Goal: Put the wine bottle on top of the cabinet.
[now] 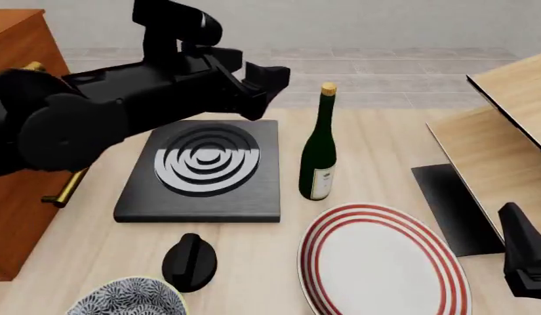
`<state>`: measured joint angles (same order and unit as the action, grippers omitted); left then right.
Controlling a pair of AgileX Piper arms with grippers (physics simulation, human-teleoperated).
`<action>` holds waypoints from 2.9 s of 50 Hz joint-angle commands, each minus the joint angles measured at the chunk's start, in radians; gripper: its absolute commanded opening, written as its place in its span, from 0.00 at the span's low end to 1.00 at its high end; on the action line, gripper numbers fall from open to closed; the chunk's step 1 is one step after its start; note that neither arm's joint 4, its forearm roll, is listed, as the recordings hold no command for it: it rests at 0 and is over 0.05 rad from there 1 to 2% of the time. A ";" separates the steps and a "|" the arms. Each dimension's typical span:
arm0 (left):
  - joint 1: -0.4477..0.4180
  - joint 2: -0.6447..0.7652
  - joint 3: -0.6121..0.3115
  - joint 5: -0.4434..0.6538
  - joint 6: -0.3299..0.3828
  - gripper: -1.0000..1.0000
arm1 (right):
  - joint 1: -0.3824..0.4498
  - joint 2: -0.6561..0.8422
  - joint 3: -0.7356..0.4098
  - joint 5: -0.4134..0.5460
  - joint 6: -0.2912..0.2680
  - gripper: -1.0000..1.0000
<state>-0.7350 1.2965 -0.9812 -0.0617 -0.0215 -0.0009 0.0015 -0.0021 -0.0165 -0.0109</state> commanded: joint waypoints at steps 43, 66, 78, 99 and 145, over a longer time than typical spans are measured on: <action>0.001 0.261 -0.183 0.052 0.060 1.00 | 0.000 0.000 0.000 0.002 0.001 1.00; 0.001 0.326 -0.257 0.065 0.068 1.00 | -0.001 0.001 0.000 0.004 0.003 1.00; -0.006 0.401 -0.302 0.051 0.057 1.00 | -0.001 0.000 -0.001 0.001 0.000 1.00; 0.003 0.493 -0.374 0.065 0.061 1.00 | -0.001 0.001 0.001 0.002 0.002 1.00; -0.028 0.611 -0.508 0.148 0.094 1.00 | -0.001 0.000 -0.001 0.003 0.002 1.00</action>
<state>-0.7542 1.8828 -1.4809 0.0757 0.0608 -0.0017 0.0015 -0.0025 -0.0146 -0.0096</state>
